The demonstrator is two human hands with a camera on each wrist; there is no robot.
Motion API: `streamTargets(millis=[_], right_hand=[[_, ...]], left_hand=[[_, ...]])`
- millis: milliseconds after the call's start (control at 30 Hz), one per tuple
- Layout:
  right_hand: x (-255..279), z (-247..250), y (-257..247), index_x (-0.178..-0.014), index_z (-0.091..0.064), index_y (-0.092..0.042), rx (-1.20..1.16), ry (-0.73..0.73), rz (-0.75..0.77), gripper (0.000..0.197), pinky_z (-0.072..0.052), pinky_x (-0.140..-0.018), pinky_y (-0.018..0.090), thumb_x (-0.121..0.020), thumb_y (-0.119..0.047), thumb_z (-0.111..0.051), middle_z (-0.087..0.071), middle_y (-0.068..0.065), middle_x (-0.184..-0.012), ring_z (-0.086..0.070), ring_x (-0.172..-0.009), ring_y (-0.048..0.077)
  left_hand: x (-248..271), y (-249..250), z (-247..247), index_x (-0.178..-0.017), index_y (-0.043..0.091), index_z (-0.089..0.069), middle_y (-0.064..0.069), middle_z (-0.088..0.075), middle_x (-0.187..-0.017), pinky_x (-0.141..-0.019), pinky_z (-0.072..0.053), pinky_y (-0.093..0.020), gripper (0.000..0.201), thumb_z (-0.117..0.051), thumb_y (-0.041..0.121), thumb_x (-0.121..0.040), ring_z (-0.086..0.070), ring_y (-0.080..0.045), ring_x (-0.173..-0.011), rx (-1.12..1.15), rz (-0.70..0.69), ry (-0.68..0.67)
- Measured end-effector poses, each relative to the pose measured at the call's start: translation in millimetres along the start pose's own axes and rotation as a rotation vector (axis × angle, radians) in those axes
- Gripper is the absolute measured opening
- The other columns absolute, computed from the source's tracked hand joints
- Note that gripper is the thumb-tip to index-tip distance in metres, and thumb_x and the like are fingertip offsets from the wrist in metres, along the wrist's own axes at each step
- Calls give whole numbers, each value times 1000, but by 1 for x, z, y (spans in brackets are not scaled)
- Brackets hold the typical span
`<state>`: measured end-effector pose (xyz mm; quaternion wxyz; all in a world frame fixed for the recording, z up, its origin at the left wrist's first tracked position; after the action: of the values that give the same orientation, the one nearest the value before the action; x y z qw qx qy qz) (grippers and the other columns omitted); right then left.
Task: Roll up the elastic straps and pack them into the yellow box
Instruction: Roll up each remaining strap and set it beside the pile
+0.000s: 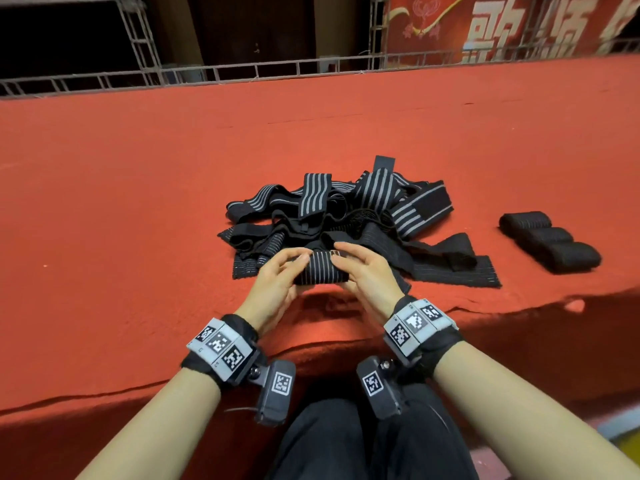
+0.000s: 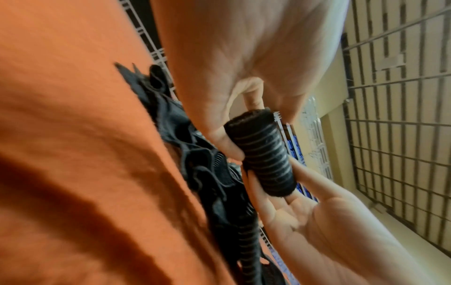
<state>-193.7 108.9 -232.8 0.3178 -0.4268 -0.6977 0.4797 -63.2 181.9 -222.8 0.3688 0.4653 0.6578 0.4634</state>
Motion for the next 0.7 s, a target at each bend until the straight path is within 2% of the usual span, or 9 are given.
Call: streamTargets(millis=[67,133,233,267,367,467,567,667,700], right_hand=[[-1,12,-22,-121,-58,-6,-51,25,19,32,-54,-71,27,-90,0,-61,-66,12,-112,-66,-95,20],[-2,34,-44,-123,-58,-3,-68,82,45,34,-55,-71,26,-89,1,-61,-66,11,-112,-66,-100,21],[-2,73,-77,-117,-64,-3,-63,185,75,30,-56,-84,34,-87,1,-63,-67,14,-114,-65,-107,25],[-2,88,-90,-114,-65,-3,-63,215,94,28,-57,-82,34,-86,3,-63,-68,14,-111,-66,-102,24],[-2,135,-126,-113,-64,0,-67,290,158,28,-55,-60,22,-87,8,-59,-68,10,-96,-67,-80,16],[-3,184,-152,-113,-63,1,-68,355,175,29,-53,-57,19,-88,11,-55,-67,8,-89,-67,-69,12],[-7,232,-167,-115,-63,-1,-5,415,141,30,-54,-62,22,-88,9,-56,-65,10,-97,-64,-80,16],[-11,275,-182,-117,-61,-5,93,468,117,35,-54,-63,24,-86,10,-59,-63,15,-101,-62,-85,23],[-12,289,-185,-117,-61,-5,115,487,104,35,-56,-67,28,-85,10,-60,-63,17,-103,-63,-87,25]], left_hand=[[-10,8,-20,-106,7,-59,-13,-61,-99,-86,-55,-41,13,-50,4,-97,-60,-25,-94,-78,-46,23],[-22,11,-49,-115,7,-54,-9,-62,-101,-84,-56,-39,19,-52,6,-96,-62,-22,-97,-122,-43,15],[-45,9,-93,-122,7,-52,-11,-63,-104,-80,-57,-34,28,-57,15,-95,-64,-18,-96,-184,-23,-13],[-53,6,-110,-122,9,-53,-13,-63,-105,-79,-58,-34,30,-59,19,-95,-65,-19,-95,-226,-18,-34],[-72,-6,-168,-121,16,-51,-15,-61,-108,-72,-57,-32,31,-59,29,-94,-65,-23,-90,-347,-2,-112],[-84,-18,-223,-119,18,-47,-9,-60,-102,-71,-56,-34,28,-57,28,-95,-62,-22,-81,-388,3,-172],[-97,-34,-268,-114,18,-47,-11,-60,-106,-76,-56,-41,25,-58,28,-95,-65,-28,-87,-421,33,-207],[-108,-51,-305,-116,16,-47,-11,-59,-93,-73,-56,-38,23,-58,22,-96,-62,-25,-75,-389,97,-239],[-111,-56,-316,-118,16,-47,-10,-59,-90,-73,-56,-37,25,-57,20,-96,-60,-23,-74,-394,115,-252]])
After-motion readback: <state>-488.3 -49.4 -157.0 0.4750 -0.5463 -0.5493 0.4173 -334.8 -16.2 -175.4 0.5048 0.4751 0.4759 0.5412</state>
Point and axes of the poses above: each hand's wrist, its own x-axis away from the middle knuckle, its own z-axis out of the back of the hand, y = z × x, the point moved 5 cm from there along -x, towards the middle knuckle
